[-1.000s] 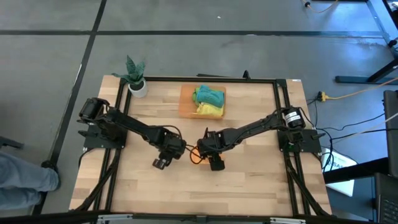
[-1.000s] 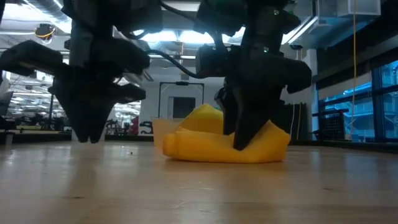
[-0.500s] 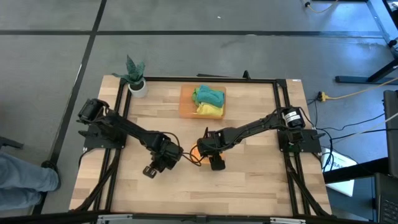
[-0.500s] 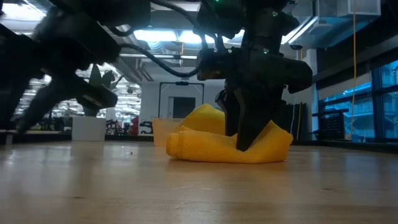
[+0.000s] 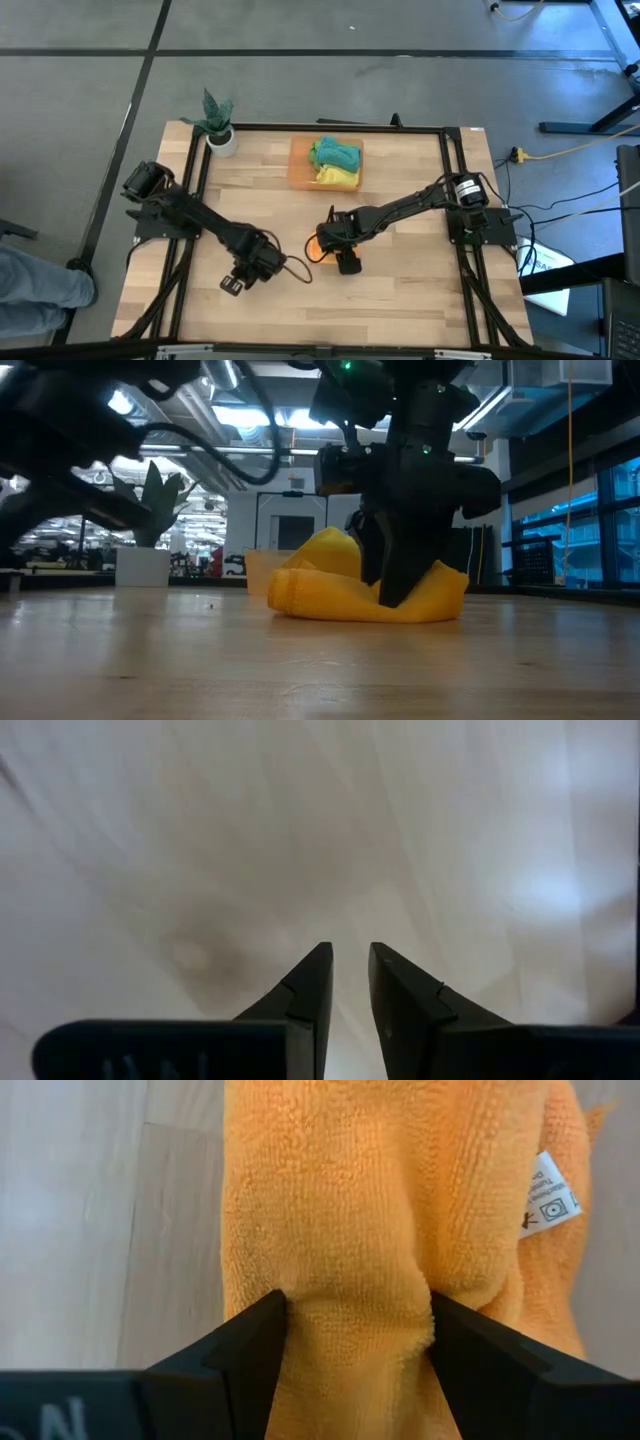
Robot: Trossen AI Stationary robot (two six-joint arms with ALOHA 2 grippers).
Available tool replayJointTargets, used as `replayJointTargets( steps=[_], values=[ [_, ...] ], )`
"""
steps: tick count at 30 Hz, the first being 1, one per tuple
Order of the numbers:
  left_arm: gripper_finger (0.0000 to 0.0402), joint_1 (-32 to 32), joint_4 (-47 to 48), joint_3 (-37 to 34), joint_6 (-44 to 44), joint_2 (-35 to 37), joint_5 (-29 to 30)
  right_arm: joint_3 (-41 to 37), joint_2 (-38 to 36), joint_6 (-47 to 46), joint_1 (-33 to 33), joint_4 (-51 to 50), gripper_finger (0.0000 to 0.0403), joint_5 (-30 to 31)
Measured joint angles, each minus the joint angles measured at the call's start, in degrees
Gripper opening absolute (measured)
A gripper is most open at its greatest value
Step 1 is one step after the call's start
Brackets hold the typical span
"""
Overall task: Roll microfiber towels into tight, uniform cylinder then place into a basket
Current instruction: Put the rolled orange microfiber cloth into the orange bin
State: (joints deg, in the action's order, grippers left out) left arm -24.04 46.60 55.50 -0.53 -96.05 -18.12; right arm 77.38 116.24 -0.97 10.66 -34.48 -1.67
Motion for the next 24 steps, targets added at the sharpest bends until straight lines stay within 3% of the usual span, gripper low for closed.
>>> replayJointTargets(
  steps=[7,10,14,21,24],
  values=[
    [0.0060,-2.96,2.62,-0.04,5.44,0.15,0.52,0.17,1.62,-0.26,-0.13,-0.55,0.0231,0.07],
    [0.0060,-3.81,2.92,-0.04,7.54,0.15,0.47,0.20,2.15,-0.74,-0.44,-1.08,0.0212,0.01],
    [0.0060,-4.44,2.91,-0.04,8.99,0.17,0.54,0.26,2.55,-1.79,-1.05,-1.20,0.0161,0.00],
    [0.0060,-4.56,2.91,-0.04,9.41,0.17,0.58,0.24,2.59,-3.25,-2.38,-1.31,0.0034,-0.47],
    [0.0060,-4.56,2.91,-0.04,9.43,0.17,1.10,0.28,2.53,-4.31,-2.89,-1.48,0.0025,-0.80]
  ],
)
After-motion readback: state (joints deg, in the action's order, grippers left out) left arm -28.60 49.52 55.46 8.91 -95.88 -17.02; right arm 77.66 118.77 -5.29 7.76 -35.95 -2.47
